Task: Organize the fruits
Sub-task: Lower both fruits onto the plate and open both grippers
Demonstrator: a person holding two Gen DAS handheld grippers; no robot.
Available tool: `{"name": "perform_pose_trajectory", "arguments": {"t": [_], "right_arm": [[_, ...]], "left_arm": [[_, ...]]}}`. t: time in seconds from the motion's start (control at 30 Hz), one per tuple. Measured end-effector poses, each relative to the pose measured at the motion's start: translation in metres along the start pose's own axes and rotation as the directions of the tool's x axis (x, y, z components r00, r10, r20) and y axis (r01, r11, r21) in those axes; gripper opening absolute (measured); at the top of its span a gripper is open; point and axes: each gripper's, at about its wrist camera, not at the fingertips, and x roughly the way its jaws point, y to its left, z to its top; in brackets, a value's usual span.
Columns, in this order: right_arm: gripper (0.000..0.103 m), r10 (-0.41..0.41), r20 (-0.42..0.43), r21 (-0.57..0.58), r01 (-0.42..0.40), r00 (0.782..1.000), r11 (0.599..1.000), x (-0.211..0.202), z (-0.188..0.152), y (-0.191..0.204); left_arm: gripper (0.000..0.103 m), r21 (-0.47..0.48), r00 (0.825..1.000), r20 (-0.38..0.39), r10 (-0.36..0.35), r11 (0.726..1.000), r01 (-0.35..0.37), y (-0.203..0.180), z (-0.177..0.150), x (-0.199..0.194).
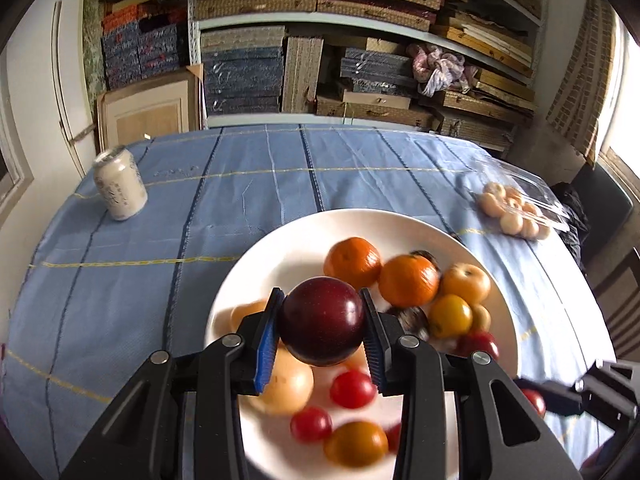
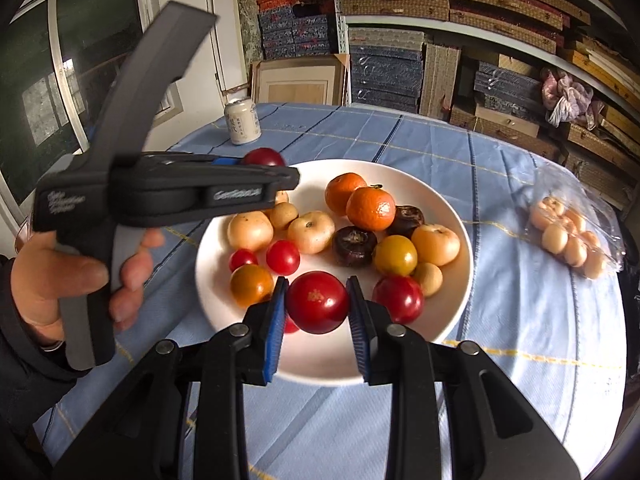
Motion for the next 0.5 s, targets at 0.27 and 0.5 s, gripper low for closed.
{"name": "perform_pose_trajectory", "arguments": {"t": [0.27,0.5], "right_arm": [[0.029,-0.008,-0.037,-0.001,0.007,0.999,1.000,0.033,0.004,0.000],[0.046,-0.030,-0.007,0.037,0.030,1.000,0.999,0.029,0.002,-0.013]], "left_arm": [[0.038,0.005,0.999,-0.030,0.014,1.000,-0.014,0.001,0.008,0.035],[0.054,-0.009,1.000,0.004,0.020,1.000,-0.020,0.004,0.010,0.026]]}}
